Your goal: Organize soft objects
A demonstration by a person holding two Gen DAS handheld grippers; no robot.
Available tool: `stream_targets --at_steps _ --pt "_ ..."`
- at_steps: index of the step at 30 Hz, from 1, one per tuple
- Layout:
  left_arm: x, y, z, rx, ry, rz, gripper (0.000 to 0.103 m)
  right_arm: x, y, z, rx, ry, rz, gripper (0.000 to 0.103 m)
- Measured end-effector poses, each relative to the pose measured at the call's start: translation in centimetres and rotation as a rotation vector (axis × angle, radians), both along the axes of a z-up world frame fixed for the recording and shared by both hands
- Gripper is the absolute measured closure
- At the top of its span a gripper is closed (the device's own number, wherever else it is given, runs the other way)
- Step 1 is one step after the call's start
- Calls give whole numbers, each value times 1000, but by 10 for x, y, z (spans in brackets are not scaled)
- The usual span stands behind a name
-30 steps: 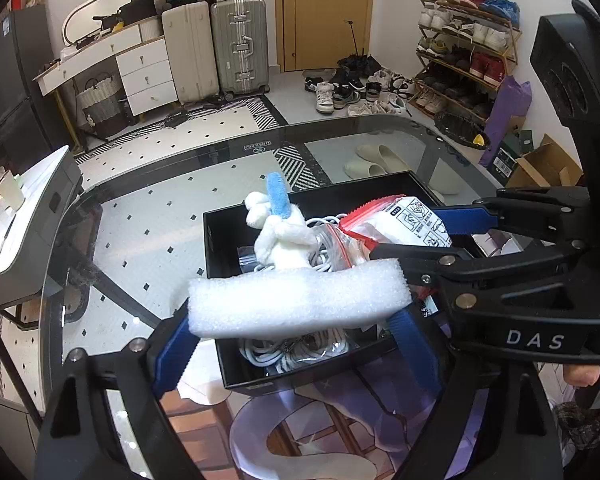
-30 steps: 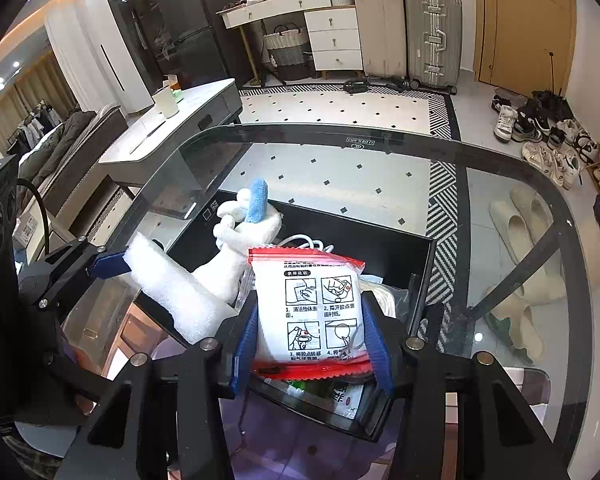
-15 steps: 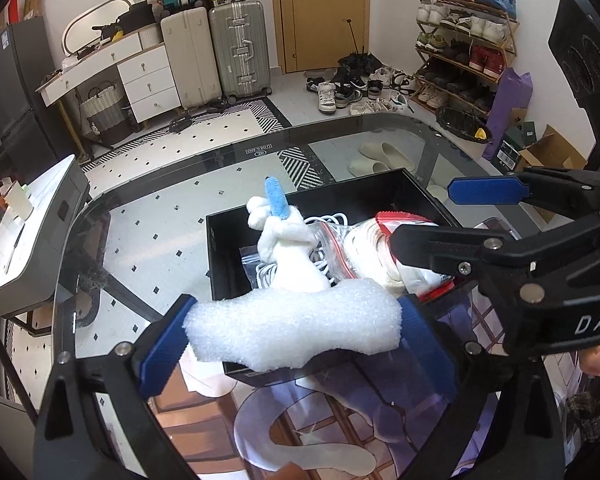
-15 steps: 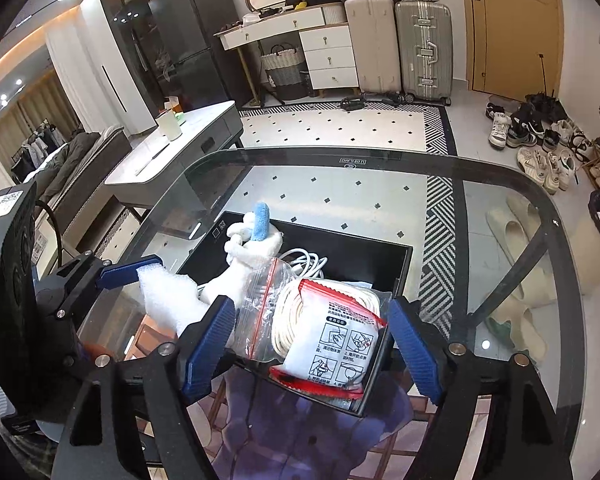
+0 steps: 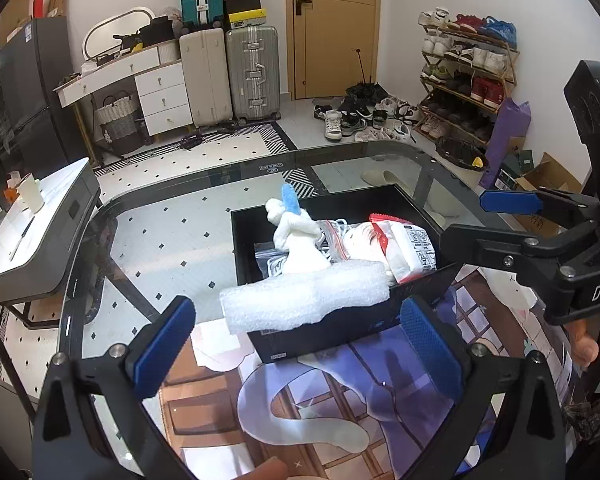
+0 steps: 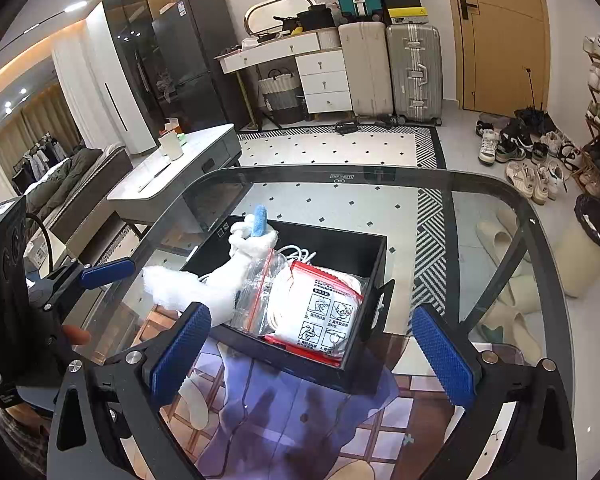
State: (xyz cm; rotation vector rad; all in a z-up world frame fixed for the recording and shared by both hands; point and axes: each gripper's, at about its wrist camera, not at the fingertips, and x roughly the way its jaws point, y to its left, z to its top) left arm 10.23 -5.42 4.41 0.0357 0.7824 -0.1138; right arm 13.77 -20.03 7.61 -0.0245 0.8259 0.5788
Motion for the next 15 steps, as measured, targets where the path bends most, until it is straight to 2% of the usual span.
stream_targets --at_steps 5,15 --pt "-13 13 -6 -34 -31 22 0 -15 3 1 0 -62 4 1" --pt "-35 34 -17 -49 -101 69 0 -35 7 -7 25 -165 9 1"
